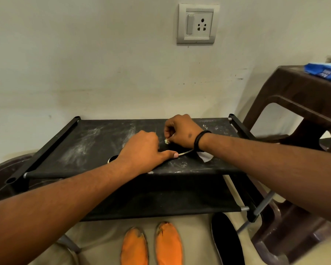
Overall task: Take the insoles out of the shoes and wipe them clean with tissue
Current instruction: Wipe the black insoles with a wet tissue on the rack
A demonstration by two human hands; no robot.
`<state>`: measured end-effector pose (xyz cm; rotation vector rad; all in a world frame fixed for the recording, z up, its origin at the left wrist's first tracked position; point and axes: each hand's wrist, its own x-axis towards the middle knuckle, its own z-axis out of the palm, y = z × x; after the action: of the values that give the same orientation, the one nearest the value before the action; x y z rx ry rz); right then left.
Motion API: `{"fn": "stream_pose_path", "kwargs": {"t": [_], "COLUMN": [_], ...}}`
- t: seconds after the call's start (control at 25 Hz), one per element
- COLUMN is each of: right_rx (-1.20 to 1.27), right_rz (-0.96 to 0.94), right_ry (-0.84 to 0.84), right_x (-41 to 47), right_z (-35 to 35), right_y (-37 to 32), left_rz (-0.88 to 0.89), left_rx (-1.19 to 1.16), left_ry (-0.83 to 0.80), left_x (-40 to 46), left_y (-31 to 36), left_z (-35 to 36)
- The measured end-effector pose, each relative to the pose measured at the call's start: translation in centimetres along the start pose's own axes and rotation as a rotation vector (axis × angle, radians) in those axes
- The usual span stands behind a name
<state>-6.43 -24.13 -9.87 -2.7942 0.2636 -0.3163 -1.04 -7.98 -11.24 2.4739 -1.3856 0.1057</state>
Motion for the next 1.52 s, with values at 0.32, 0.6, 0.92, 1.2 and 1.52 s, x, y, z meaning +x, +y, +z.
{"fn": "stream_pose_path", "kwargs": {"t": [0.32,0.6,0.92,1.2,1.52], "right_rx": [-0.171,-0.008,-0.027,-0.083,-0.154], "right_rz": [0.157,0.199,0.129,0.209,0.235], "right_ry": [-0.021,-0.161,-0.011,0.056,0.064], "right_x": [-0.1,-3.1,-2.4,-1.2,-0.8], "right_z": [-3.4,-5.2,-3.4,-3.4,-3.3], "right_y": [3.4,5.2,3.9,3.5,3.0], "left_rz": [-0.001,0.018,0.011,0.011,0.011], "left_rx": [-0.032,-0.004,-0.013,-0.013,-0.006], "left_ry": [-0.011,-0.017,-0.018,-0.013,-0.003], "left_x": [-0.3,-0.1,0.0,0.0,0.1], "left_y": [-0.2,-0.2,-0.3,-0.3,-0.4], "left_z": [-0.1,0.0,0.1,0.1,0.1]}}
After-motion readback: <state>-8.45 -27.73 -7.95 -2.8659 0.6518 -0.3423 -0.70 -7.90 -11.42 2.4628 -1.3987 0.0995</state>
